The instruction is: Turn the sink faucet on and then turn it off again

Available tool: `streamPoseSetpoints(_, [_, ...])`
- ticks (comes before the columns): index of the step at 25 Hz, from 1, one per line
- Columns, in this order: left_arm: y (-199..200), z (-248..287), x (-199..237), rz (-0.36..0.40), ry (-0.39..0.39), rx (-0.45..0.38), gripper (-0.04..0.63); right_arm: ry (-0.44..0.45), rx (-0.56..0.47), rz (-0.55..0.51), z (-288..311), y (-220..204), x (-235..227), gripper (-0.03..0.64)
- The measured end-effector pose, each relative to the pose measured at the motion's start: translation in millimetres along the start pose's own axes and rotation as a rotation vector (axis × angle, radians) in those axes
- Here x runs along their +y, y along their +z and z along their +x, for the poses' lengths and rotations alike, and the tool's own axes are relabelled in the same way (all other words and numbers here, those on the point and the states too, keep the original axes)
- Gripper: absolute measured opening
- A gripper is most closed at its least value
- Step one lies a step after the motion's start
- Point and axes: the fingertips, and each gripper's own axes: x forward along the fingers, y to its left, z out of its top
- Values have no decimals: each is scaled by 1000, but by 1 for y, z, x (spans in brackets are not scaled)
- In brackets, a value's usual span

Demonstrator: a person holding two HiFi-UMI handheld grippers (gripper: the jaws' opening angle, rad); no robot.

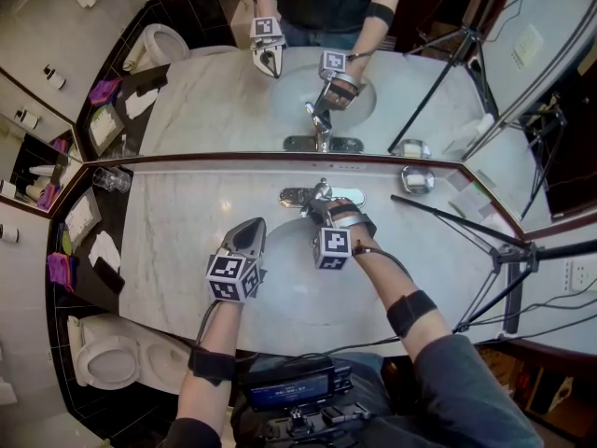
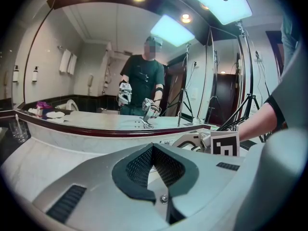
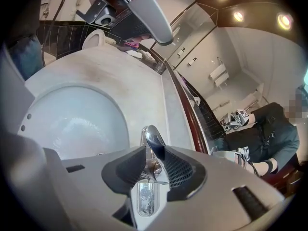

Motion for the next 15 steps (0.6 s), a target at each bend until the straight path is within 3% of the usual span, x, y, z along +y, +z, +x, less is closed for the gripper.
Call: streamPoseSetpoints(15, [-4,-3,3,-6,10,0,-6,-4,-3,3,2,-1,0,127])
